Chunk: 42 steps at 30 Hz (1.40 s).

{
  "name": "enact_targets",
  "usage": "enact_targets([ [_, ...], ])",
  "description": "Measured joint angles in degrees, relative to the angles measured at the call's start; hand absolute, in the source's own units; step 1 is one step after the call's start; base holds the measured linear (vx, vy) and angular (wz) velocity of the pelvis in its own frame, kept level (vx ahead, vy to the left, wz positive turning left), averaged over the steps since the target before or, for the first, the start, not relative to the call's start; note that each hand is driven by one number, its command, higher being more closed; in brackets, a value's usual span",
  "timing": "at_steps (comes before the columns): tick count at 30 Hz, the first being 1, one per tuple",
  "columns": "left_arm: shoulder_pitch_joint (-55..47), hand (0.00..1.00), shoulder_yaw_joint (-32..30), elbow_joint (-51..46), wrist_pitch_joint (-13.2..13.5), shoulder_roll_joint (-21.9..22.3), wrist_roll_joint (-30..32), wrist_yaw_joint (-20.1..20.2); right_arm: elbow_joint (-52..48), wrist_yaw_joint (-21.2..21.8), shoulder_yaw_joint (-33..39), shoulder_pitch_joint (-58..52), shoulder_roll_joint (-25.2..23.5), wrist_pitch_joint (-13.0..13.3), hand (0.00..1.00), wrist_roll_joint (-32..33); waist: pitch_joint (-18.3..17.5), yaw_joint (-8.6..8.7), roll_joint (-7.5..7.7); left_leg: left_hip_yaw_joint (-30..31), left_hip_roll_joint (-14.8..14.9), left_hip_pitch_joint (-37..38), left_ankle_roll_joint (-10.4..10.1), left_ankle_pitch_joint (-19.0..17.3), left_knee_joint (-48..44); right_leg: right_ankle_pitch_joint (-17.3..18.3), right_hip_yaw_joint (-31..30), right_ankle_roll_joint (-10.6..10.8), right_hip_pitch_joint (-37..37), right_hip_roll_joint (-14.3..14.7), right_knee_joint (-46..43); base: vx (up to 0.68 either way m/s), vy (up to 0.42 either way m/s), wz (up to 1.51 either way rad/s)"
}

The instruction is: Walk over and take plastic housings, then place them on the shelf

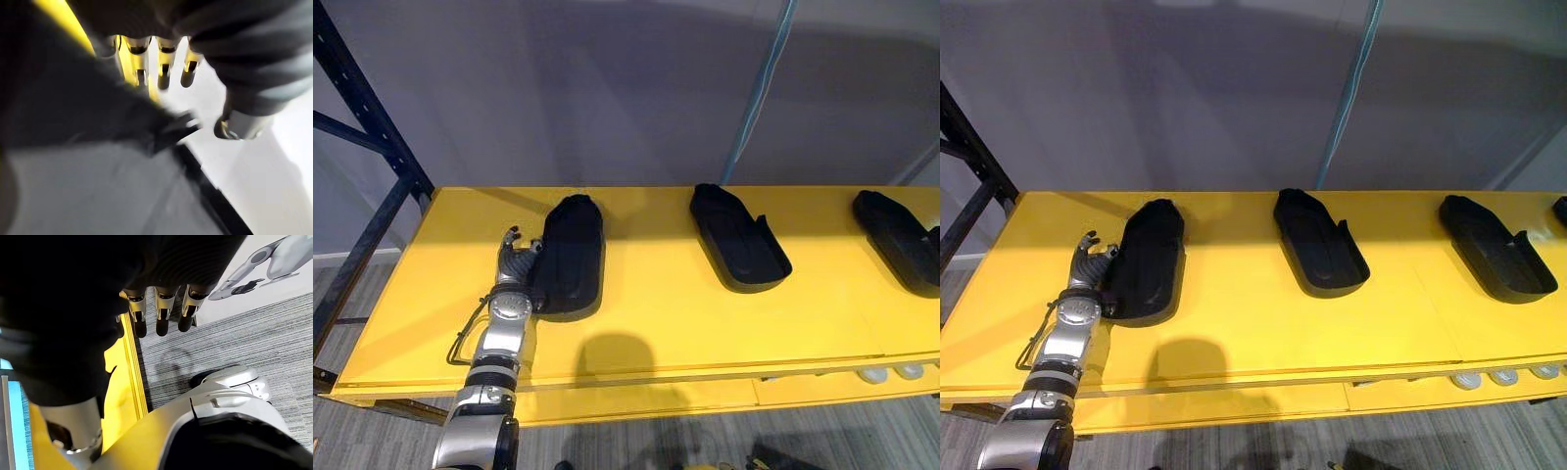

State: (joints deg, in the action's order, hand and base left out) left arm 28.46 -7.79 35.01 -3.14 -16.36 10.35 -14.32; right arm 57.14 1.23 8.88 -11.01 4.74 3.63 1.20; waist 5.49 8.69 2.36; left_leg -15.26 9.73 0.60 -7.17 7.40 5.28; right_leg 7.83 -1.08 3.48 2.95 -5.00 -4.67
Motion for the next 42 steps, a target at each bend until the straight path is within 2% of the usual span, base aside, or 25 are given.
enact_targets([
  [8,-0.1,0.00,-2.0,-3.7,-0.3,1.2,-0.1,-1.6,0.0,0.2,0.0,0.0,0.0,-0.2,0.00,0.0,0.1,-0.18,0.05,1.6,-0.1,-0.5,0.0,0.1,-0.2,-0.2,1.7,0.3,1.2,0.1,0.5,0.04,-0.005,0.12],
  [15,-3.1,0.00,-1.9,-17.0,0.4,2.1,-0.9,-3.6,0.2,0.5,0.0,0.1,0.3,-0.2,0.00,0.0,0.2,-0.67,-0.05,1.5,-0.1,0.5,0.0,0.1,-0.3,-0.2,1.7,0.3,2.2,0.2,0.5,0.02,-0.004,0.00],
  [19,-8.3,0.00,-0.4,-29.6,5.1,3.5,-2.5,-3.7,0.2,0.5,0.0,0.1,0.3,-0.1,0.00,0.0,0.8,-0.99,-0.19,1.4,0.0,0.7,0.0,0.1,-0.1,-0.1,1.7,0.1,2.1,0.1,0.4,-0.07,0.008,-0.01],
  [23,-15.8,0.00,3.6,-42.1,8.3,5.5,-3.6,-2.6,0.3,0.5,0.2,0.0,0.3,-0.1,0.00,0.0,0.9,-1.54,-0.28,1.4,0.0,0.6,0.1,0.2,0.0,0.0,1.6,0.1,2.0,0.1,0.2,-0.08,0.014,0.02],
  [24,-18.7,1.00,5.4,-45.9,9.6,6.0,-3.6,-2.0,0.4,0.4,0.2,0.0,0.3,-0.1,0.00,0.0,0.9,-1.75,-0.30,1.5,0.0,0.6,0.1,0.2,0.0,0.0,1.5,0.1,2.0,0.1,0.2,-0.06,0.019,0.03],
  [29,-29.3,1.00,12.5,-56.0,13.7,6.9,-3.4,1.4,1.0,0.3,0.2,-0.1,0.4,0.2,0.00,0.0,1.0,-2.76,-0.38,1.4,-0.1,0.5,0.2,0.2,0.0,0.0,1.2,0.2,1.9,0.1,0.2,-0.02,0.006,0.01],
  [33,-34.8,1.00,14.9,-56.3,15.7,7.3,-3.5,3.7,1.3,0.2,0.1,0.0,0.5,0.3,0.00,0.0,0.9,-3.37,-0.40,1.5,-0.1,0.5,0.2,0.2,0.0,0.0,1.5,0.2,2.1,0.2,0.2,0.00,0.000,0.00],
  [42,-43.4,1.00,16.2,-49.6,15.6,7.1,-3.4,7.8,1.3,-0.6,-1.2,-0.1,0.6,0.2,0.00,0.0,0.9,-4.87,-0.50,1.6,0.0,1.0,0.2,0.2,0.0,0.1,1.8,0.2,2.5,0.1,0.2,0.00,0.000,0.00],
])
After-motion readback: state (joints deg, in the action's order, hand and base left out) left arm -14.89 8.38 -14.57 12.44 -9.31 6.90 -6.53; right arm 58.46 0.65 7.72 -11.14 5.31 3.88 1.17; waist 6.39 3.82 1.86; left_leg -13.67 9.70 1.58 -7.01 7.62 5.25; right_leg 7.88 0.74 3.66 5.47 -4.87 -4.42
